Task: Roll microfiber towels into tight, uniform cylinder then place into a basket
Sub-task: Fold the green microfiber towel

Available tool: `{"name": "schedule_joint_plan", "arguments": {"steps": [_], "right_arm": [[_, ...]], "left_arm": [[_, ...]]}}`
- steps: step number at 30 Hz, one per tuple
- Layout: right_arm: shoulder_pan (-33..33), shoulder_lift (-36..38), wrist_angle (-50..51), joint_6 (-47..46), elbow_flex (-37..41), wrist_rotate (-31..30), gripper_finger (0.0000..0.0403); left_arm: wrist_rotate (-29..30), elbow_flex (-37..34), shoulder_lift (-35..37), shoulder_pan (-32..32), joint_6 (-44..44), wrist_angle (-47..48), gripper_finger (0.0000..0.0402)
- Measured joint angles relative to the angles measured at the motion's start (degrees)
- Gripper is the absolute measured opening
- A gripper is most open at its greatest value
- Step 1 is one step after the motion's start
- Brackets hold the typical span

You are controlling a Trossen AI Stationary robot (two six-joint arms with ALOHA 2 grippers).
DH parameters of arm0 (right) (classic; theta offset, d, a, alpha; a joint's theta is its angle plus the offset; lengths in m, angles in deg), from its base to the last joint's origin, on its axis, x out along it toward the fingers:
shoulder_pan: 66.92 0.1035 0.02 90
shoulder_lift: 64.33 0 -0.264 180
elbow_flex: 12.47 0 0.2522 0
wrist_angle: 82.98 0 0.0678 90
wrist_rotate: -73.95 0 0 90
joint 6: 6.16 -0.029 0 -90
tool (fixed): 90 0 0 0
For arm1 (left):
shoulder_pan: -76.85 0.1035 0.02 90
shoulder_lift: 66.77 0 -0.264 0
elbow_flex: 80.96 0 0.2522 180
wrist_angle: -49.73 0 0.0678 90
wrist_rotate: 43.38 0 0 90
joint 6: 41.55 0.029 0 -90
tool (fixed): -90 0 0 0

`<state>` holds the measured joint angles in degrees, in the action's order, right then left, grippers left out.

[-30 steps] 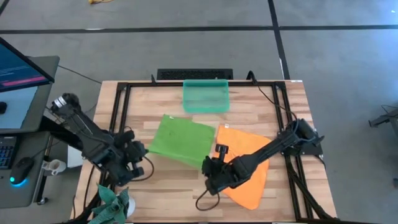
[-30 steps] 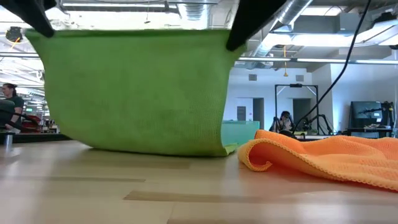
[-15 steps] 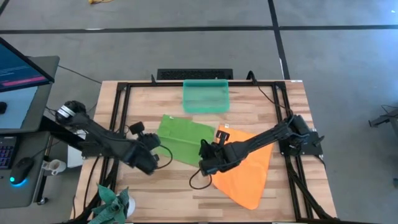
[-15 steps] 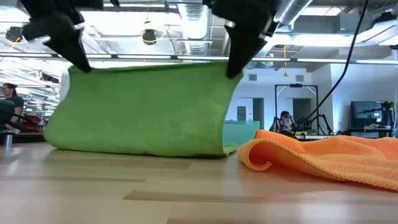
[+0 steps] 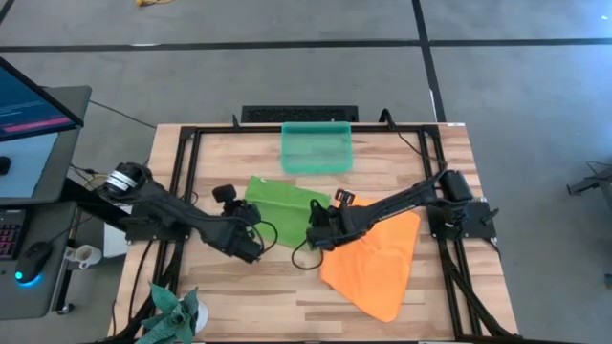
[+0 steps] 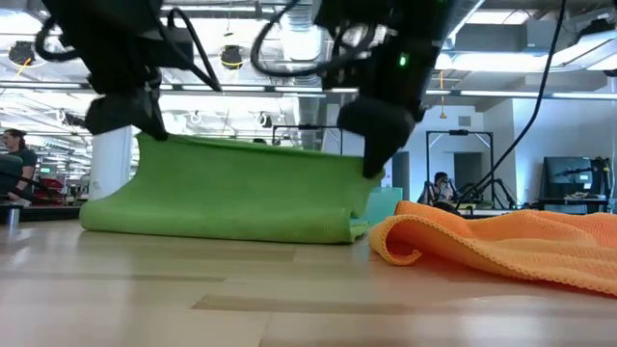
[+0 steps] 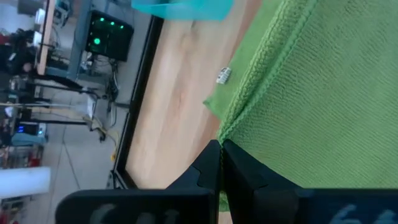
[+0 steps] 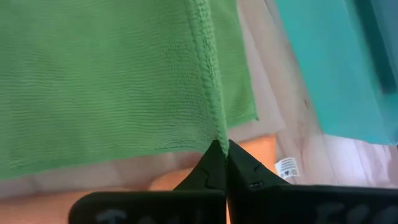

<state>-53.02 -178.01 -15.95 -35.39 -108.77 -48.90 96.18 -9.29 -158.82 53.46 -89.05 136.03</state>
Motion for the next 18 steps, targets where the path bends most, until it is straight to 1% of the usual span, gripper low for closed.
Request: {"name": "schedule_joint_plan", "arguments": {"steps": [4, 13, 18], "right_arm": [[-2.53, 0.00, -2.88, 0.81, 1.70, 0.29, 0.0007], [-3.92, 0.00, -7.34, 2.46, 5.05, 2.17, 0.0006], [-3.29, 0.00, -6.81, 2.30, 4.82, 3.64, 0.0009]], "left_arm": [[0.66, -0.04, 0.02, 2.29, 1.99, -1.94, 0.0000], [0.22, -0.07, 0.02, 7.05, 9.03, -6.26, 0.0000], [-2.17, -0.07, 0.02, 8.65, 12.79, -8.56, 0.0000]]}}
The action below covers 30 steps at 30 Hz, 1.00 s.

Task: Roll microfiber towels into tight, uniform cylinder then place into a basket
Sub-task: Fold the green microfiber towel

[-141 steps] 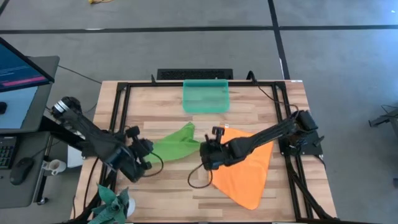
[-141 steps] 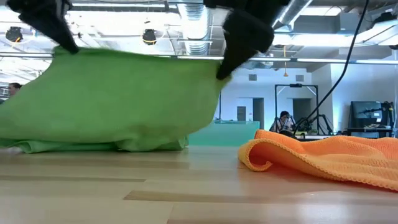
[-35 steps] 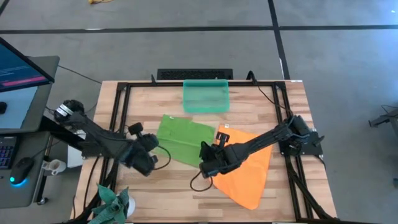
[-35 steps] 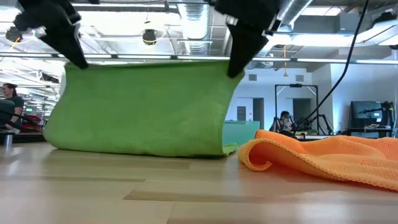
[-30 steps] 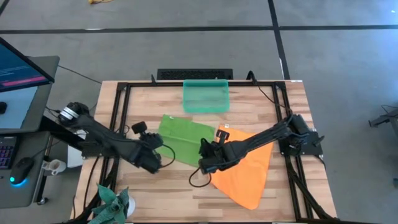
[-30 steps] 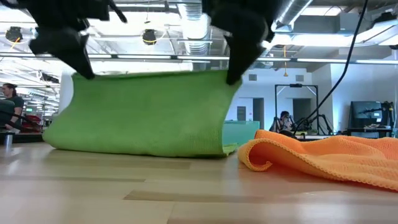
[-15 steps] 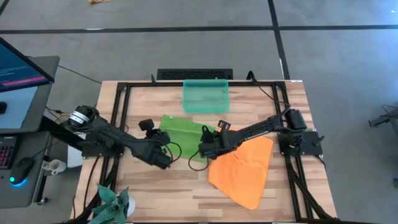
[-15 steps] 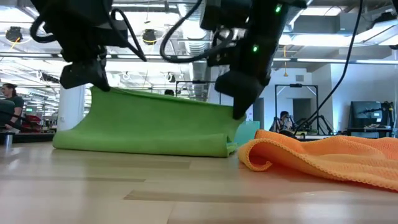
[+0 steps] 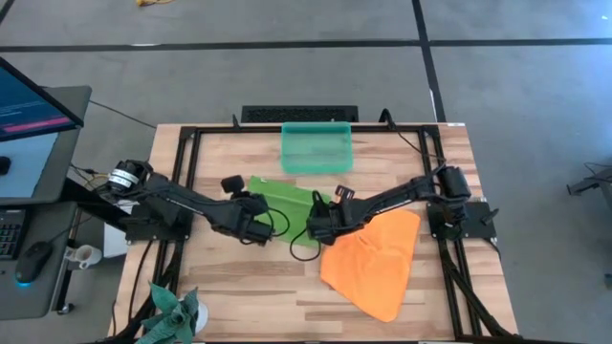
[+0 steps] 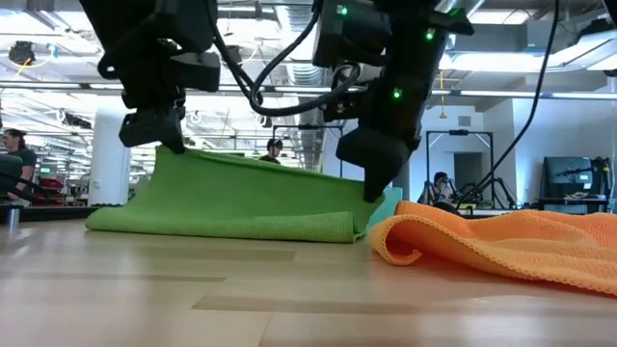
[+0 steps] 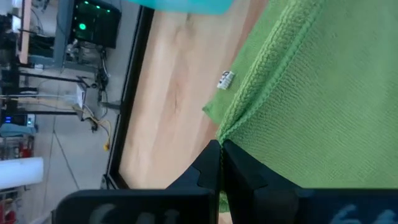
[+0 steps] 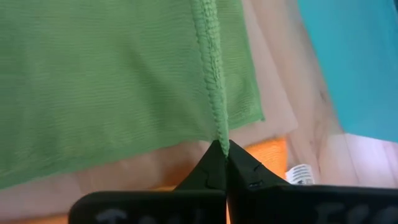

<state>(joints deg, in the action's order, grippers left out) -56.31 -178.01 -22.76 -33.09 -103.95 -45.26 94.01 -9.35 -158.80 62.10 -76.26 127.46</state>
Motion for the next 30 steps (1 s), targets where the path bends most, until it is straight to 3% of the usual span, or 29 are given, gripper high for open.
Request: {"name": "schedule_joint_plan", "arguments": {"steps": [7, 17, 30], "right_arm": [[3.38, 0.52, 2.75, -0.02, -5.16, 0.05, 0.0007], [8.49, 0.54, 3.69, -6.01, -9.14, 1.42, 0.0009], [15.63, 0.54, 10.65, -12.51, -16.96, 2.00, 0.0010]], "left_arm": [[-3.22, 0.02, 0.02, -1.60, -3.75, 5.38, 0.0000], [-6.38, 0.66, 0.07, -10.24, -15.36, 12.32, 0.0000], [-7.76, 12.90, 0.15, -21.32, -29.13, 26.23, 0.0000]]}}
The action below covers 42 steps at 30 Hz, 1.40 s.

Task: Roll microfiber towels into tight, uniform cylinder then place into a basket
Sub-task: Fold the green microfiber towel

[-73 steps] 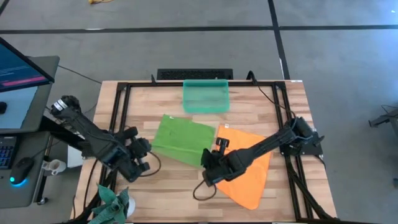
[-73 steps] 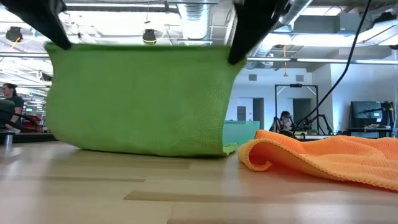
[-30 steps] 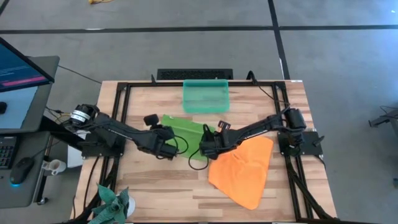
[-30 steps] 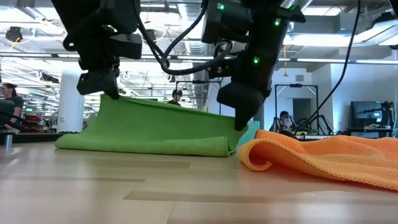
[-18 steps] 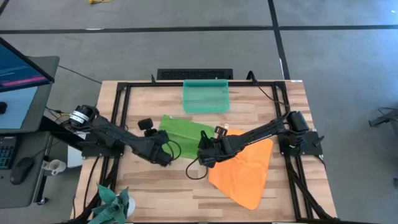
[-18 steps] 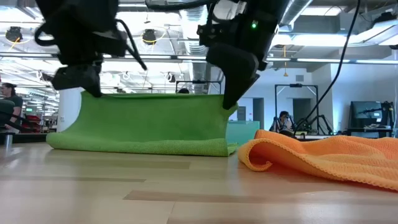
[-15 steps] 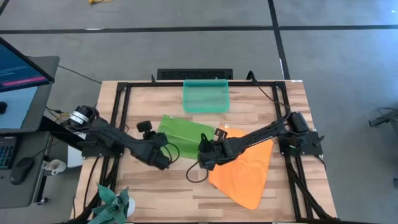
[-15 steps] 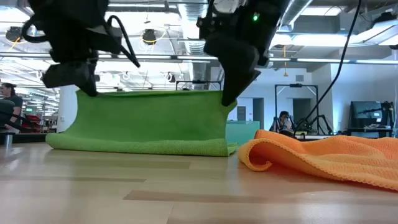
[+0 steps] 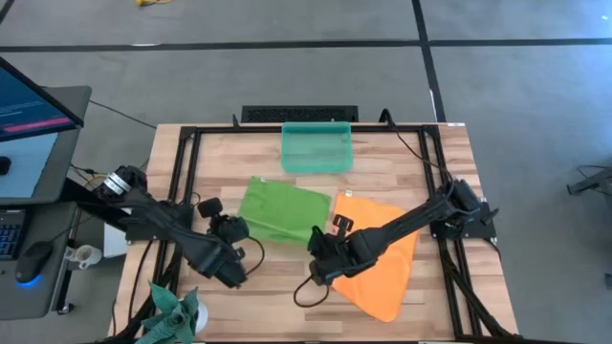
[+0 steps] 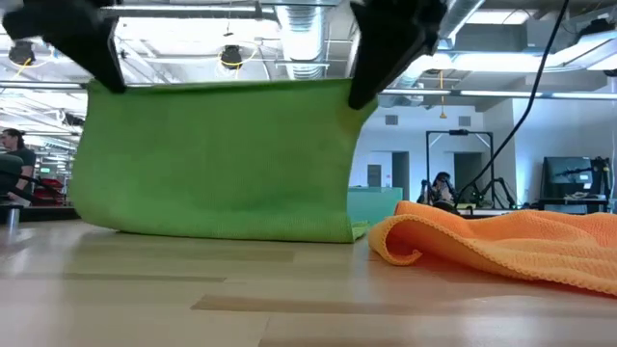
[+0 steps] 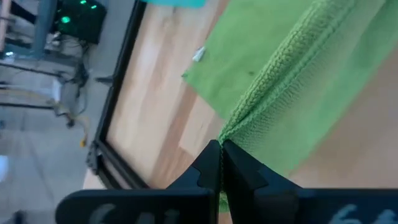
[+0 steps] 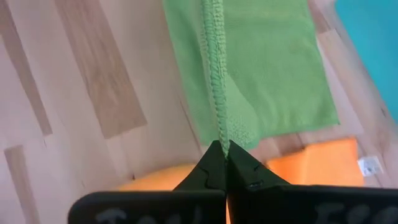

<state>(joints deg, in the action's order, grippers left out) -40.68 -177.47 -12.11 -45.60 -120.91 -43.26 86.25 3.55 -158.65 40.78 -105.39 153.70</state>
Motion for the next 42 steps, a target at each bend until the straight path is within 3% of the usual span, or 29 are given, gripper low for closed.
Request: {"name": "schedule_joint_plan", "arguments": {"steps": [4, 11, 16, 23, 30, 35, 42], "right_arm": [[0.49, 0.11, 4.05, -1.26, -1.30, -2.29, 0.0010], [-3.72, -0.52, 7.10, -1.25, -1.06, -2.93, 0.0010], [-7.54, -0.59, 7.85, -4.81, 1.08, 0.18, 0.0008], [-7.06, 0.00, 9.50, -5.55, 0.41, 2.67, 0.0011], [-4.73, 0.02, 12.56, -7.42, -6.64, 6.90, 0.0009], [-3.52, -0.28, 13.33, -12.95, -6.97, 9.82, 0.0010], [-5.85, -4.78, 14.78, -11.73, -6.98, 9.06, 0.0010]], "left_arm": [[-0.39, 1.89, 0.37, -0.97, 0.36, -0.20, 0.0000], [-1.37, 0.27, 0.31, 2.97, 1.44, -0.54, 0.0000], [-0.61, -3.66, 0.31, 6.77, 2.00, -1.89, 0.0000], [3.36, -7.87, 0.26, 9.36, 2.33, -4.91, 0.0000], [1.76, -6.45, 0.27, 8.77, 2.46, -4.24, 0.0000], [0.47, -5.46, 0.28, 6.52, 0.56, -4.46, 0.0000], [-0.30, -5.56, 0.28, 6.05, -3.59, -4.21, 0.0000]]}}
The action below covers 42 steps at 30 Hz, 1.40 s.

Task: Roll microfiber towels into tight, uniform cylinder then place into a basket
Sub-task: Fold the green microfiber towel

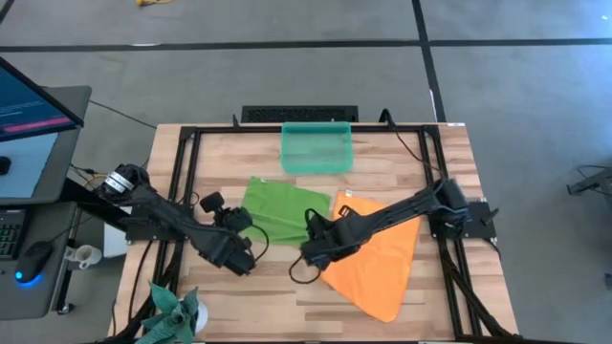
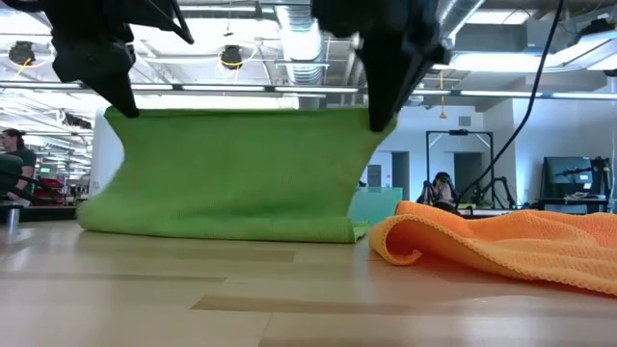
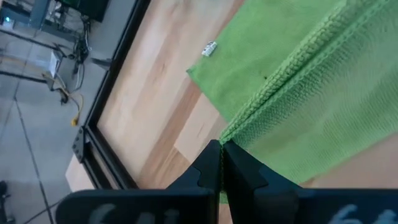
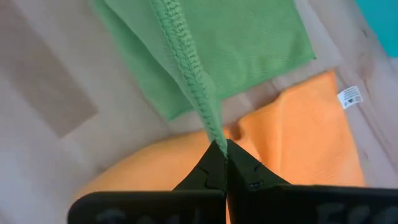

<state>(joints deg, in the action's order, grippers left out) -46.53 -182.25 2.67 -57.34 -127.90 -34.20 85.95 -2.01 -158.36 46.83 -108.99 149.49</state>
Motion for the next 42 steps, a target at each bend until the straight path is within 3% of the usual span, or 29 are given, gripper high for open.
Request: {"name": "schedule_joint_plan", "arguments": {"steps": [12, 18, 24, 36, 42], "right_arm": [[-3.42, -2.45, 3.23, 4.15, -0.09, -0.21, 0.0011], [0.82, -1.33, 1.21, 4.94, -1.56, 4.82, 0.0011], [5.64, -1.34, 1.69, 3.81, -5.71, 5.33, 0.0011], [9.84, -1.34, 0.18, -2.84, -7.96, 5.83, 0.0011], [9.82, -1.34, -0.42, -1.29, -8.00, 12.62, 0.0011]], "left_arm": [[5.71, -1.18, -0.04, 3.77, 5.67, -0.31, 0.0000], [-0.31, 2.35, -0.04, -2.24, 6.34, 0.35, 0.0000], [-5.62, 7.26, 0.00, -10.12, 3.49, 1.97, 0.0000], [-6.05, 9.22, -0.02, -16.06, -8.47, 3.39, 0.0000], [-5.96, 9.29, -0.02, -16.07, -10.78, 2.45, 0.0000]]}}
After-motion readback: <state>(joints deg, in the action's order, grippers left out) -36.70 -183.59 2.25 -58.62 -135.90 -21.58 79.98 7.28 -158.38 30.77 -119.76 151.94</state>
